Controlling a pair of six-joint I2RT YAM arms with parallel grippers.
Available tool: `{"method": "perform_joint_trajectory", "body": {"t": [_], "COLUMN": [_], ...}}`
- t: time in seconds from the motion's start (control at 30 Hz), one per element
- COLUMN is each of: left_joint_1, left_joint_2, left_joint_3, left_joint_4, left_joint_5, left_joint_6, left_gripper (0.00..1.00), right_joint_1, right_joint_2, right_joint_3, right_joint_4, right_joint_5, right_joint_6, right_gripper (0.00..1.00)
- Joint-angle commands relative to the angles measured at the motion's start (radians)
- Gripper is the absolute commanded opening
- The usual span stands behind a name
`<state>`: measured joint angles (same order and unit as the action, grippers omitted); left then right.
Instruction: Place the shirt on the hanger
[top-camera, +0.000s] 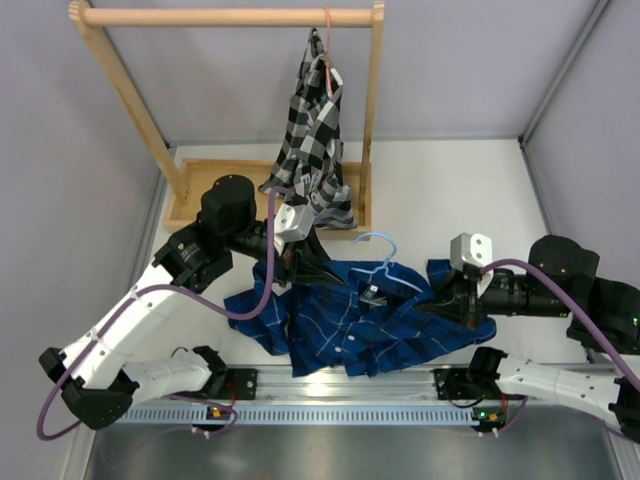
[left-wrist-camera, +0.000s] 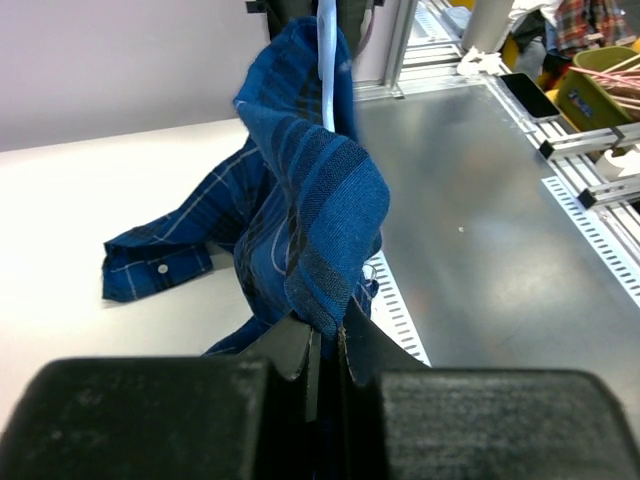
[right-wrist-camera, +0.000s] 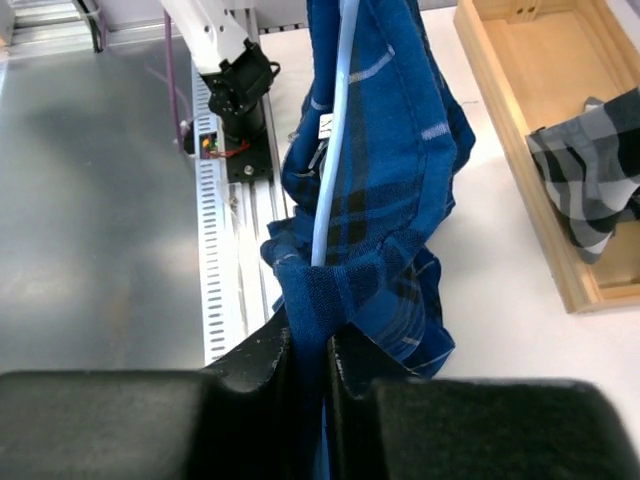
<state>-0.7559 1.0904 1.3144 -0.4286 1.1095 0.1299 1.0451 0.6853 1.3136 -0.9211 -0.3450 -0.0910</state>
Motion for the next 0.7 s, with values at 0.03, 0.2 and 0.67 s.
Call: {"method": "perform_joint_trajectory", "body": {"t": [0.03,0.2,0.67], "left_joint_1": [0.009,0.009,0.009], "left_joint_2": [-0.055,-0.066,-0.052], "left_joint_3": [0.013,0.008,0.026], "left_joint_4": [0.047,0.047,0.044], "left_joint_5": [-0.016,0.006,-0.02], "left_joint_6": [0.004,0.01,-0.001], "left_gripper": [0.0,0.0,0.0], "right_joint_1": [0.012,0.013,0.01], "right_joint_2": [-0.052,-0.072,0.059], "right_joint_3": [0.006,0.015,0.062], "right_joint_4": [0.028,-0.013,-0.005], "right_joint_5": [0.035,0.112,0.012], "right_joint_6": [-0.007,-0.018,-0.033], "right_gripper": [0.45,0.54,0.17]}}
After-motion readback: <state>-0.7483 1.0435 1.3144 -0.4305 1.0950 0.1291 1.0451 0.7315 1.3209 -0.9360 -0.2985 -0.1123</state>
